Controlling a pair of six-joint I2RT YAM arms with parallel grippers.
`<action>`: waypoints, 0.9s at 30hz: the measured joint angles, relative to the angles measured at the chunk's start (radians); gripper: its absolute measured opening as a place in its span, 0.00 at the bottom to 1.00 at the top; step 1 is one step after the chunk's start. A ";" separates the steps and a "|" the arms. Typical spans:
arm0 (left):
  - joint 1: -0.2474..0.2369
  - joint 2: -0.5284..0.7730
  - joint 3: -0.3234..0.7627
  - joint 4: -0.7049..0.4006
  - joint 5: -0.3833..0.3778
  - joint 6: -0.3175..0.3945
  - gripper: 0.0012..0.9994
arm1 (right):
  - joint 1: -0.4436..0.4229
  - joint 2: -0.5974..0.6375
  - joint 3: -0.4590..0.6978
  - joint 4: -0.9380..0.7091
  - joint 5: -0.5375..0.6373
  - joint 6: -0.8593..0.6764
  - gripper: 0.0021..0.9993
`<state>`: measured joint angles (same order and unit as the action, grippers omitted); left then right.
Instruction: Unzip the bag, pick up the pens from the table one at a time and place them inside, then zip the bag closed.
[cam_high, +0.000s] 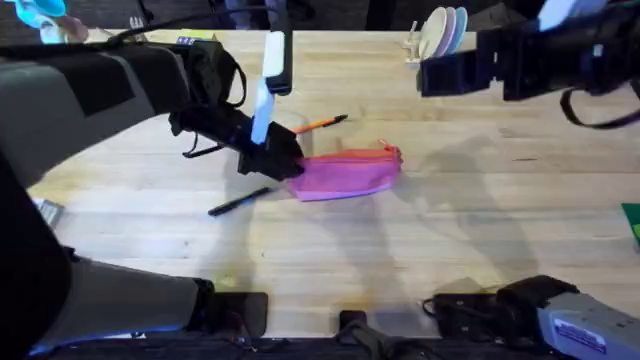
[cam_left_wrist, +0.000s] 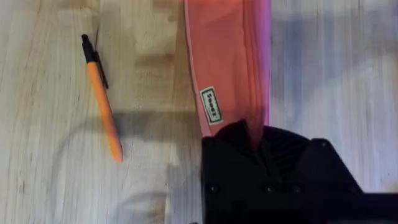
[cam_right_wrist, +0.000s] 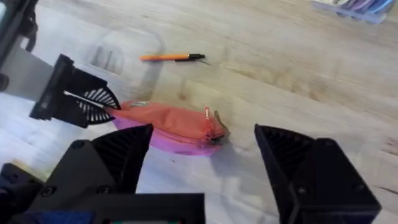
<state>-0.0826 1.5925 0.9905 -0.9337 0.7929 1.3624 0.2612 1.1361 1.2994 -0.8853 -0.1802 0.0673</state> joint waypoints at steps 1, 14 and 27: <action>0.000 0.000 0.000 0.000 0.000 0.000 0.04 | 0.003 0.012 0.014 -0.005 0.000 0.015 1.00; 0.000 0.000 0.000 0.000 0.000 0.000 0.04 | 0.005 0.084 0.044 -0.082 0.000 0.106 1.00; 0.000 0.000 0.000 0.003 0.000 0.000 0.04 | 0.009 0.128 0.044 -0.140 0.000 0.109 1.00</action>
<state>-0.0826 1.5925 0.9905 -0.9302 0.7929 1.3621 0.2703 1.2643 1.3437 -1.0252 -0.1806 0.1764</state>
